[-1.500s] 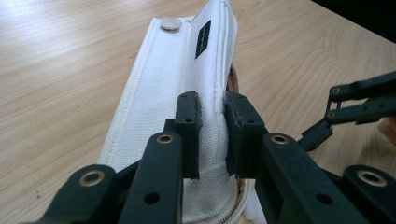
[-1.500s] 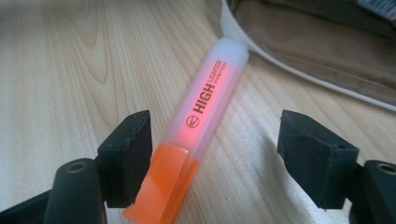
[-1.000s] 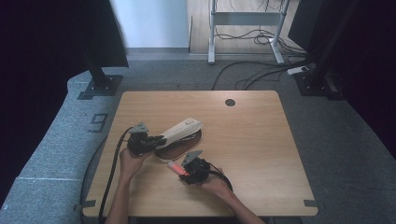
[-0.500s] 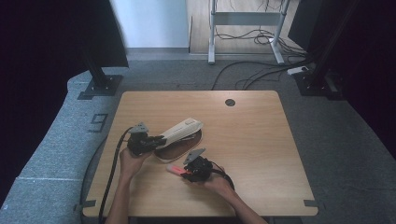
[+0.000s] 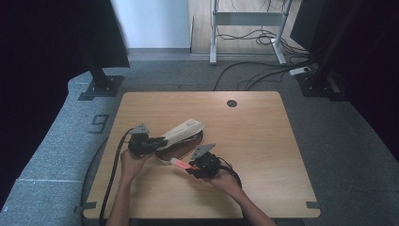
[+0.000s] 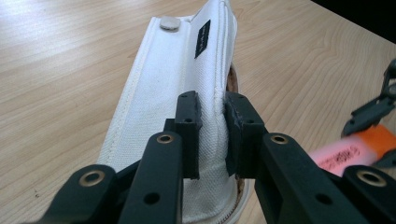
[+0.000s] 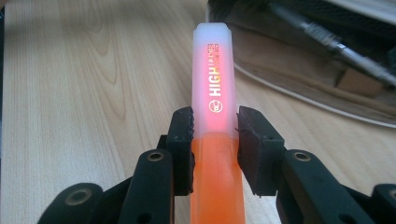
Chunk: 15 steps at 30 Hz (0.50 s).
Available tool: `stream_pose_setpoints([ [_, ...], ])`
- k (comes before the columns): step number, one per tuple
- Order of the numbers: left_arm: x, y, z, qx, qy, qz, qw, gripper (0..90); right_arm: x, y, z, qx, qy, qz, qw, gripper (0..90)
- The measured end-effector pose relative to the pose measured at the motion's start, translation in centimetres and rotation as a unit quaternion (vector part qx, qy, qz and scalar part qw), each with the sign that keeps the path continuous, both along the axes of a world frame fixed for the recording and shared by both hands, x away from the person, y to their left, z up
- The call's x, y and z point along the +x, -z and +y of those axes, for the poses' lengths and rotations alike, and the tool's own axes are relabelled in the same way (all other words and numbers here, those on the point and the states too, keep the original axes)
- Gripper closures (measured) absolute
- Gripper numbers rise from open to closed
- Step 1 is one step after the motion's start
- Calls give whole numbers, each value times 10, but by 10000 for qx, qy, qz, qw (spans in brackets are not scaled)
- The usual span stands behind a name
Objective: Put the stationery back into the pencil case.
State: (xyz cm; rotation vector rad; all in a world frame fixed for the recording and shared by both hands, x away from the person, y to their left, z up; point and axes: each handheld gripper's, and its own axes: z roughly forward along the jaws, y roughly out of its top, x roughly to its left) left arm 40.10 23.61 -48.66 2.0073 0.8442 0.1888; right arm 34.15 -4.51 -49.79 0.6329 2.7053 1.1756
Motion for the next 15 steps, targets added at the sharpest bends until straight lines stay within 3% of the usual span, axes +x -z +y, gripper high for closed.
stream_pose_setpoints([
  [6, 0, 0, 0, -4, -4, -6, 10000, 764, 10, -9, -6, 47, 126, -90, 9999, 658],
  [15, 0, -1, 0, -20, -10, -9, 10000, 765, 31, -9, -8, -139, 251, -174, 9994, 658],
])
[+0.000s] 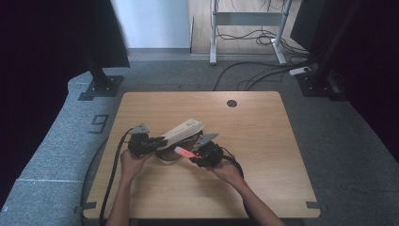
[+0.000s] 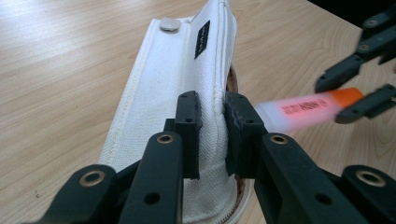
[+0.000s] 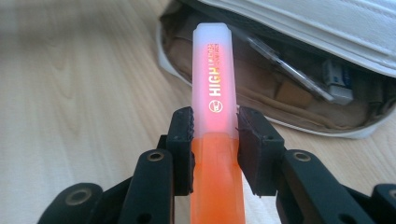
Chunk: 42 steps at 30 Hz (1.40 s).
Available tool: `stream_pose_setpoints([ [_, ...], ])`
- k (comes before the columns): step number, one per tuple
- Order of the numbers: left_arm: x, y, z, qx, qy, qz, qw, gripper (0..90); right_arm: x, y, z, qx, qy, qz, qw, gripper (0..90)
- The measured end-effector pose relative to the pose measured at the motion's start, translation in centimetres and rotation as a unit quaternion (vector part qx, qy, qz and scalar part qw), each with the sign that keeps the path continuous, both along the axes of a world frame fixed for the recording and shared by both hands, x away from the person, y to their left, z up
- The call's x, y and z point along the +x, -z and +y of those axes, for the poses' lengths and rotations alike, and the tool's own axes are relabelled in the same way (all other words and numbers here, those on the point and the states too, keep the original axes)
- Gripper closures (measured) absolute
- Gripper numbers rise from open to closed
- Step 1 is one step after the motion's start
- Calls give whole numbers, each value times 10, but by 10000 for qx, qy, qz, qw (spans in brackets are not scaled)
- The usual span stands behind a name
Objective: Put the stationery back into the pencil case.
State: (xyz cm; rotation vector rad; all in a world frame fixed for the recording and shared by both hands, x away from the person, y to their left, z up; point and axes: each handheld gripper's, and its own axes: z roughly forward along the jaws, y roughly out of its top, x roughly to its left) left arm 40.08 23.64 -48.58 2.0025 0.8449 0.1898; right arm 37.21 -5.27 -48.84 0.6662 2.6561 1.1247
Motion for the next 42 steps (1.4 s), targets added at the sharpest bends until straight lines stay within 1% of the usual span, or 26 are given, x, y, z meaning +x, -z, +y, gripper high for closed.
stream_pose_setpoints([
  [6, 0, 0, 0, -4, 5, 4, 10000, 764, 15, 5, 5, -138, 0, 16, 9999, 658],
  [10, 0, 0, 0, -12, 7, 4, 10000, 764, 23, 8, 14, -214, -62, 53, 9997, 658],
  [16, -1, -1, 0, -11, 13, -5, 10000, 763, 31, 15, 29, -322, -172, 72, 9993, 658],
  [26, -1, 0, -1, -22, 31, 12, 10000, 763, 41, 22, 54, -348, -374, 62, 9987, 657],
  [29, -1, 0, -1, -8, 41, 8, 10000, 762, 44, 24, 62, -389, -437, 52, 9983, 658],
  [37, 0, 0, -1, -8, 42, 24, 10000, 762, 52, 31, 74, -401, -516, 68, 9978, 655],
  [40, 0, 0, -1, -1, 46, 27, 10000, 762, 55, 35, 76, -487, -479, 46, 9977, 639],
  [42, 0, 0, -1, -2, 49, 30, 10000, 762, 56, 36, 75, -486, -422, 37, 9979, 574],
])
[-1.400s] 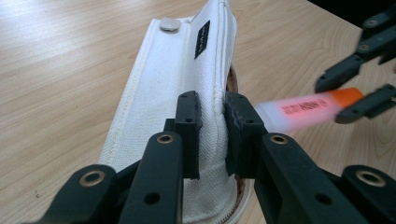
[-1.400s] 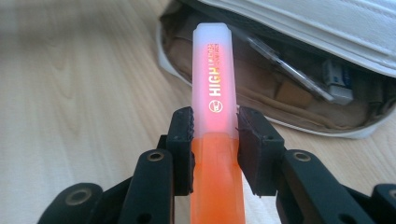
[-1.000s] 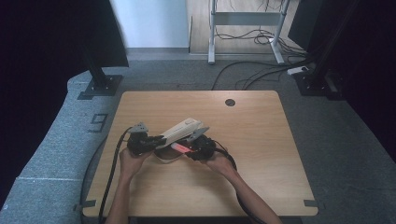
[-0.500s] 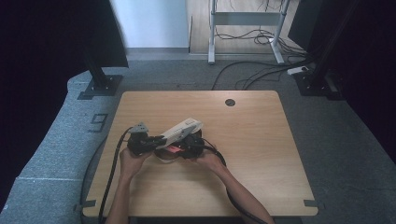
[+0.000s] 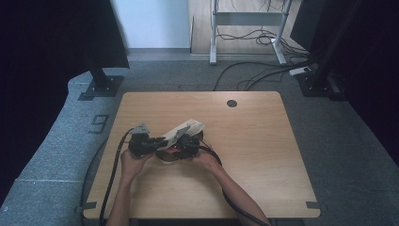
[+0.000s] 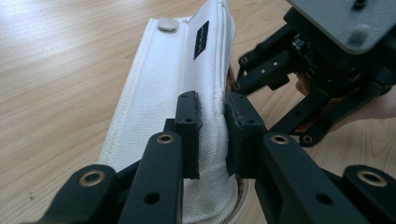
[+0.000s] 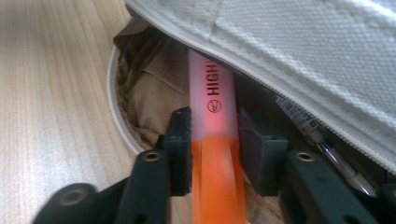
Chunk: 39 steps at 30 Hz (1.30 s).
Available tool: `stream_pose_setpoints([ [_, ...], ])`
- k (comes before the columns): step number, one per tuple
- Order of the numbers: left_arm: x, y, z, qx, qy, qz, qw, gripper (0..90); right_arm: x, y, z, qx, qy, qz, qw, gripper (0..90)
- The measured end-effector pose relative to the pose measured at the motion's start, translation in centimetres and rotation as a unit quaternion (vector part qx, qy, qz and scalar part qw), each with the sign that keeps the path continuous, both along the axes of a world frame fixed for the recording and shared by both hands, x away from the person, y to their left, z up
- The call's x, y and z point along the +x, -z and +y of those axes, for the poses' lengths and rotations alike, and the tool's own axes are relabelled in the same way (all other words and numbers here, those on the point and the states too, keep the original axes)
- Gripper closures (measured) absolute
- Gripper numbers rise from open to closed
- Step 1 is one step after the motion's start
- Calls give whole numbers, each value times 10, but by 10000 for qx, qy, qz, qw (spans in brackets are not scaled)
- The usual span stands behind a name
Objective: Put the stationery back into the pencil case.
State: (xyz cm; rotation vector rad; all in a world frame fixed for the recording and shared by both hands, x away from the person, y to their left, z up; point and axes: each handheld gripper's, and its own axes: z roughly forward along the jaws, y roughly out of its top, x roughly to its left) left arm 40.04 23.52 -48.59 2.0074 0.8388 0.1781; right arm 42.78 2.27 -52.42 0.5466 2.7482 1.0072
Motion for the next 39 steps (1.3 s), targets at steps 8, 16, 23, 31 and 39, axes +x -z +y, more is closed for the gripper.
stream_pose_setpoints([
  [8, 0, 0, 1, -27, -6, 22, 10000, 762, 1, -1, -17, -115, 216, -73, 9997, 501],
  [16, 1, 1, 1, -36, -6, 30, 10000, 761, 0, -2, -45, -84, 571, -117, 9983, 567],
  [23, 0, 1, 0, -23, -9, 24, 10000, 760, -1, -2, -50, 83, 616, -46, 9981, 715],
  [31, 0, 1, 0, -20, -2, 45, 10000, 759, 3, 2, -38, 190, 679, -90, 9975, 789],
  [39, 0, 3, -2, -7, 44, 96, 9999, 751, 7, 4, -34, 219, 747, -122, 9969, 784],
])
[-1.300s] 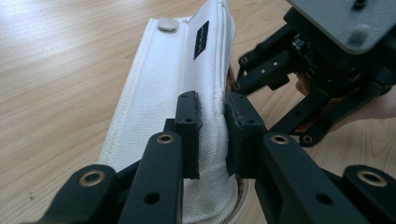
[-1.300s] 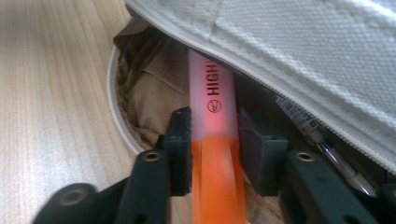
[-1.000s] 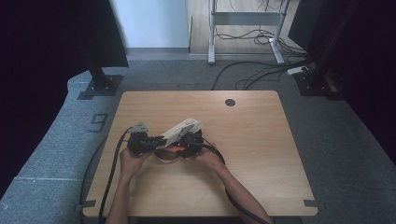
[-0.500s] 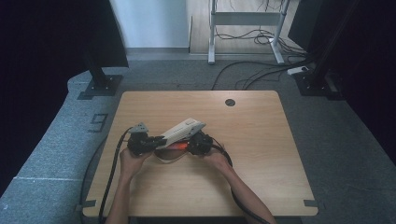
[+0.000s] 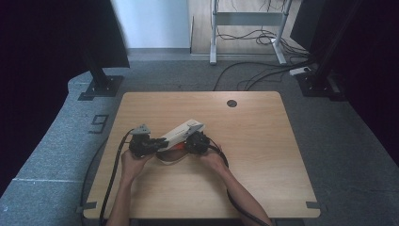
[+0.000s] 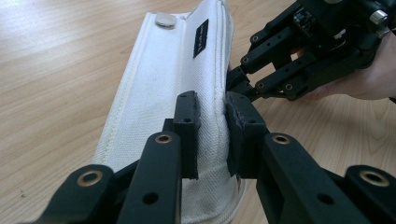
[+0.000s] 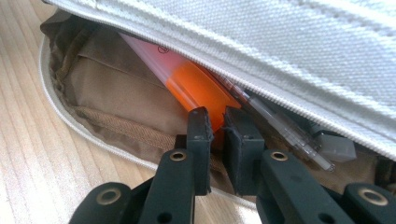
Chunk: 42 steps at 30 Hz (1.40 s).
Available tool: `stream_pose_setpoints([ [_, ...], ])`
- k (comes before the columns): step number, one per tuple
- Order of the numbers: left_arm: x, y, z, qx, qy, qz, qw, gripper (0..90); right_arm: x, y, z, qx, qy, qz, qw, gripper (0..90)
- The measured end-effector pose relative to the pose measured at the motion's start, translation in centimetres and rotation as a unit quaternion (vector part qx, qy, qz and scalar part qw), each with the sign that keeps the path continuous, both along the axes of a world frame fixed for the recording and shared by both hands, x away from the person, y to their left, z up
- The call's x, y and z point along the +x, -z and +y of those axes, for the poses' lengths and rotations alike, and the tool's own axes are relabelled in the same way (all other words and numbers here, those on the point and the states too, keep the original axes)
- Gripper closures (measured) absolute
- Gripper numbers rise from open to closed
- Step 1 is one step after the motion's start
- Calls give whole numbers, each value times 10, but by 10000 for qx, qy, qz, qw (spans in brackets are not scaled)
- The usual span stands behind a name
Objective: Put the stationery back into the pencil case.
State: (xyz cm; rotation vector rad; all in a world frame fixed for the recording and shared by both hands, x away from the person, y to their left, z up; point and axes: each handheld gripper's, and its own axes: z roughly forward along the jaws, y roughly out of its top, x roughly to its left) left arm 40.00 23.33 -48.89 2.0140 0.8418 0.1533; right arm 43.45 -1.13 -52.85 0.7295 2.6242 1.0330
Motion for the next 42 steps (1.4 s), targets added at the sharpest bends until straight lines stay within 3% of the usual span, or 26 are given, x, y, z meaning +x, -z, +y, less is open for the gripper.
stream_pose_setpoints([
  [9, -2, 5, -3, 36, 46, 67, 10000, 732, -6, -10, -18, 110, -17, 30, 9999, 696],
  [17, -6, 10, -7, 72, 89, 113, 9999, 707, -8, -20, -37, 350, 66, 110, 9993, 644],
  [30, -10, 24, -19, 311, 296, 314, 9986, 623, -9, -19, -53, 332, 207, 86, 9992, 561],
  [33, -12, 23, -20, 333, 307, 267, 9986, 585, -9, -19, -54, 324, 207, 104, 9992, 532],
  [38, -17, 18, -23, 615, 215, 37, 9979, 434, -11, -21, -57, 309, 236, 67, 9992, 457],
  [42, -21, 12, -22, 606, 130, -102, 9980, 339, -15, -23, -59, 295, 214, 87, 9993, 376],
])
